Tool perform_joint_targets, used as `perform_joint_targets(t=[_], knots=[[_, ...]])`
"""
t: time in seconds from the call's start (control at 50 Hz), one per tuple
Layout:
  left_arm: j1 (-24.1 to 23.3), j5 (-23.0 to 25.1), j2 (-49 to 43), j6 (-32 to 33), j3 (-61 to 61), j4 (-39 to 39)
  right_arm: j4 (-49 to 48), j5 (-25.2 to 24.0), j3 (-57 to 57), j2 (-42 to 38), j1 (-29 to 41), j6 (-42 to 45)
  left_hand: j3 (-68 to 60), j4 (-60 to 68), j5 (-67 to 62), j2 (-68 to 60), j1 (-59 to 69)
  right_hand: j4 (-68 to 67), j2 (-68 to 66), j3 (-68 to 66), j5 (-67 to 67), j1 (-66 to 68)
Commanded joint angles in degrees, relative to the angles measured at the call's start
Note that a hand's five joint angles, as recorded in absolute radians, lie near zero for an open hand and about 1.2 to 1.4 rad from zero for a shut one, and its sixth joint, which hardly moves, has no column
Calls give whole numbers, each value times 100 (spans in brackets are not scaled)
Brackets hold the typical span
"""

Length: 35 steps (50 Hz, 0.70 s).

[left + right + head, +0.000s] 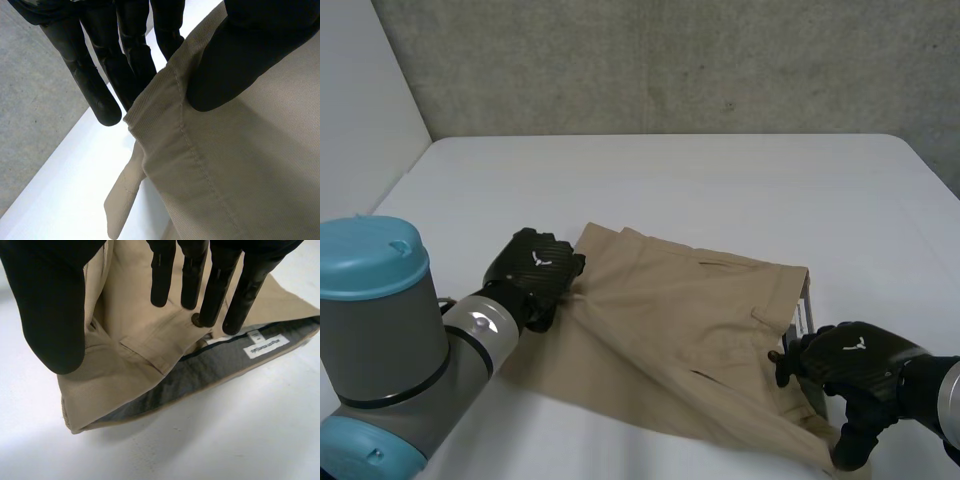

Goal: Fold the shorts.

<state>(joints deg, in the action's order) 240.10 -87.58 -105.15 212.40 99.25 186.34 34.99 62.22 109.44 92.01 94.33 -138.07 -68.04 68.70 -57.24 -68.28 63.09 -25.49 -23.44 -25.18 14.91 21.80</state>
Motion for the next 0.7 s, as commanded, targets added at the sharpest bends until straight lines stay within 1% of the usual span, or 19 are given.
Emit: perform_joint_targets(t=[0.02,0.1,0.16,0.22,0.26,0.38,0.4,0.44,0.46,0.48,0.58,0.66,0.7], knots=[[28,-14,126,-6,112,-10,-10,-8,51,159,6,-124,-1196,1130,-1276,-1172,1691,-1117,-1322,-1148,1175,1486],[63,-5,127,-6,42,7,-10,-17,218,458,15,-291,-1196,1130,-1276,-1172,1691,-1117,-1322,-1148,1175,1486],[81,-14,92,-6,-20,7,-45,-43,411,493,6,-317,-1196,1130,-1276,-1172,1691,-1117,-1322,-1148,1175,1486],[81,-14,56,-15,-72,7,-71,-166,648,519,-3,-309,-1196,1130,-1276,-1172,1691,-1117,-1322,-1148,1175,1486],[90,-14,21,-15,-90,16,-115,-332,841,511,-3,-291,-1196,1130,-1276,-1172,1691,-1117,-1322,-1148,1175,1486],[90,-23,-49,-32,-134,7,-370,-360,1018,511,-38,-265,-1196,1130,-1276,-1172,1691,-1134,-1338,-1165,1191,1503],[90,-23,-49,-32,-143,-1,-457,-360,1044,502,-46,-256,-1196,1130,-1276,-1172,1691,-1301,-1505,-1331,1358,1670],[90,-23,-49,-41,-134,-10,-581,-360,1088,493,-38,-238,-1196,1130,-1276,-1172,1691,-2289,-2494,-2320,2347,2658],[90,-23,-49,-59,-134,-19,-738,-360,1115,467,-38,-230,-1196,1130,-1276,-1172,1691,-4160,-4364,-4190,4217,4529],[72,-23,-49,-76,-134,-37,-826,-360,1123,458,-38,-230,-1196,1130,-1276,-1172,1691,-5377,-5582,-5408,5435,5746],[55,-14,205,-129,-125,-291,-1249,-246,729,502,6,-98,-1196,1130,-1276,-1172,1691,-5451,-5656,-5482,5509,5820],[63,-5,1012,-243,-151,-739,-1249,-184,-307,712,50,-211,-1196,1130,-1276,-1172,1691,-5451,-5656,-5482,5509,5820],[63,-5,1268,-287,-152,-810,-1249,-123,-780,914,76,-413,-1196,1130,-1276,-1172,1691,-5451,-5656,-5482,5509,5820]])
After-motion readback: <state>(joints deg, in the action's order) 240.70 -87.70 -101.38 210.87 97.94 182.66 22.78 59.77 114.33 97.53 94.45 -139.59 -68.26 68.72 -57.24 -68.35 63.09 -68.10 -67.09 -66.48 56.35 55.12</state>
